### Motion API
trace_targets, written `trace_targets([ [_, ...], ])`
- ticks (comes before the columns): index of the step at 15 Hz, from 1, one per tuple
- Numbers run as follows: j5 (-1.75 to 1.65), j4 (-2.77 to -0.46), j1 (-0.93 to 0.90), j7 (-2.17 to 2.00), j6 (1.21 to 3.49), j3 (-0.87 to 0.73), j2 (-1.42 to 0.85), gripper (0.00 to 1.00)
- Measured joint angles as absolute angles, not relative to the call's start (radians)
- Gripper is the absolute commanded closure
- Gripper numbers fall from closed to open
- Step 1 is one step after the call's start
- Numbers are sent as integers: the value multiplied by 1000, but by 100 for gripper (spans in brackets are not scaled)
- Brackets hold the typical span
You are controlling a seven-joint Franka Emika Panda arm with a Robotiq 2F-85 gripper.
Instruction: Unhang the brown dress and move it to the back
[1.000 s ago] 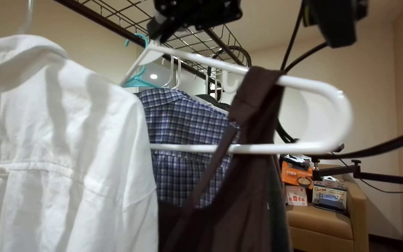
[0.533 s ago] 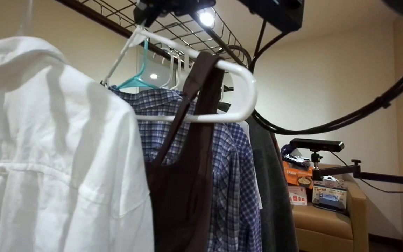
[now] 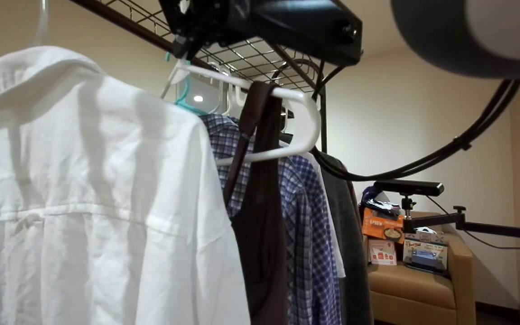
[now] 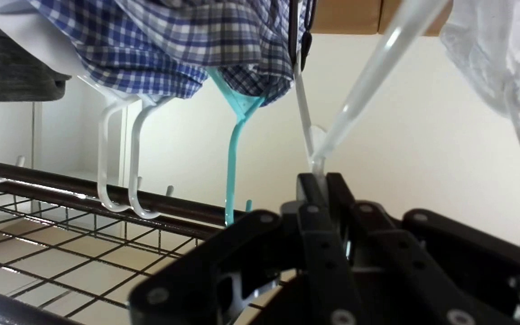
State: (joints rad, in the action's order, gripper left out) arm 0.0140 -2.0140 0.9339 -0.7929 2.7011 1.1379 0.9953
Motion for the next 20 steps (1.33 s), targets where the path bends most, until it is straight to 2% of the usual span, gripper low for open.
trace_targets([
  [9, 15, -1998, 1002, -749, 2880, 1229, 862, 93],
  [15, 15, -1982, 1005, -628, 2887, 1277, 718, 93],
  [20, 15, -1972, 993, -593, 2882, 1266, 696, 93],
])
